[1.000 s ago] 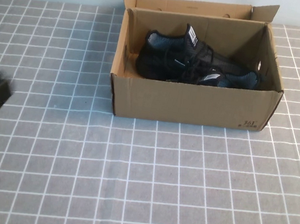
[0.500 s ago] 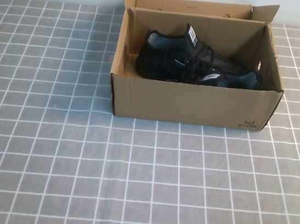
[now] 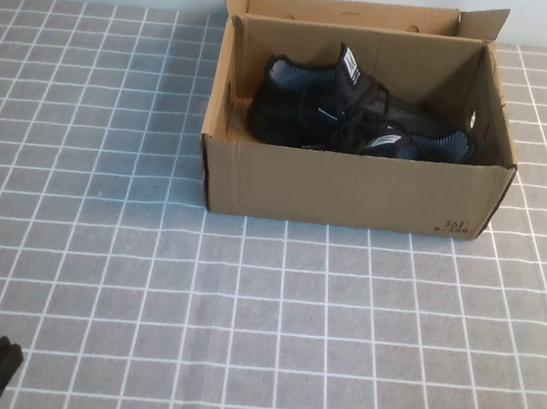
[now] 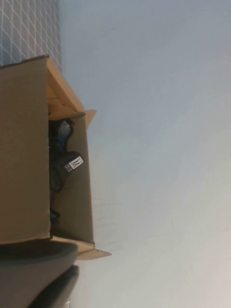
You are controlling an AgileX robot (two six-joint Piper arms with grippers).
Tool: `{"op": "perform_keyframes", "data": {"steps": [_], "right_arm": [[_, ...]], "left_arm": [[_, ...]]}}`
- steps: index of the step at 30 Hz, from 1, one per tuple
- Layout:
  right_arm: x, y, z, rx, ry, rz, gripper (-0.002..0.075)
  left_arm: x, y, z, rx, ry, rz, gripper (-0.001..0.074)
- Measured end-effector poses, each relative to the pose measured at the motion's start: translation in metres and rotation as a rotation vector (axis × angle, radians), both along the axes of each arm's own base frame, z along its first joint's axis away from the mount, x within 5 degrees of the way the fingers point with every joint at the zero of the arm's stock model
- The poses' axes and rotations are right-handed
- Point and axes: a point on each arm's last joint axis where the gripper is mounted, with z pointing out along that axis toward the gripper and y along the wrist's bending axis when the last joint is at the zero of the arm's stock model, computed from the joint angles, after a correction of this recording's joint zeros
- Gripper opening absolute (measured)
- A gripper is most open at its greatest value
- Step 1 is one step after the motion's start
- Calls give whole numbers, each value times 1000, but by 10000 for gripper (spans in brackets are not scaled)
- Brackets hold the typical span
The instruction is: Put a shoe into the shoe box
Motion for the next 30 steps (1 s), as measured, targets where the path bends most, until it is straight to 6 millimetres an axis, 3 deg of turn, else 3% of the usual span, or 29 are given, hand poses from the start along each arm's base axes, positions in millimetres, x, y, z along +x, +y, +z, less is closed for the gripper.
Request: {"op": "perform_keyframes", "data": {"steps": [13,18,24,30], "right_arm": [[1,-3,-2,-12,23,-63,-16],[4,-8,-15,-57,165,-198,-16],[4,-6,-37,-148,381,-210,-16],[2,-5,-46,-225,474,-191,-16]], "left_arm": [[0,0,0,1,3,-2,-1],[0,0,0,1,3,-2,-1],[0,0,0,2,5,-3,-1],[0,0,-1,3,7,-5,-1]]}}
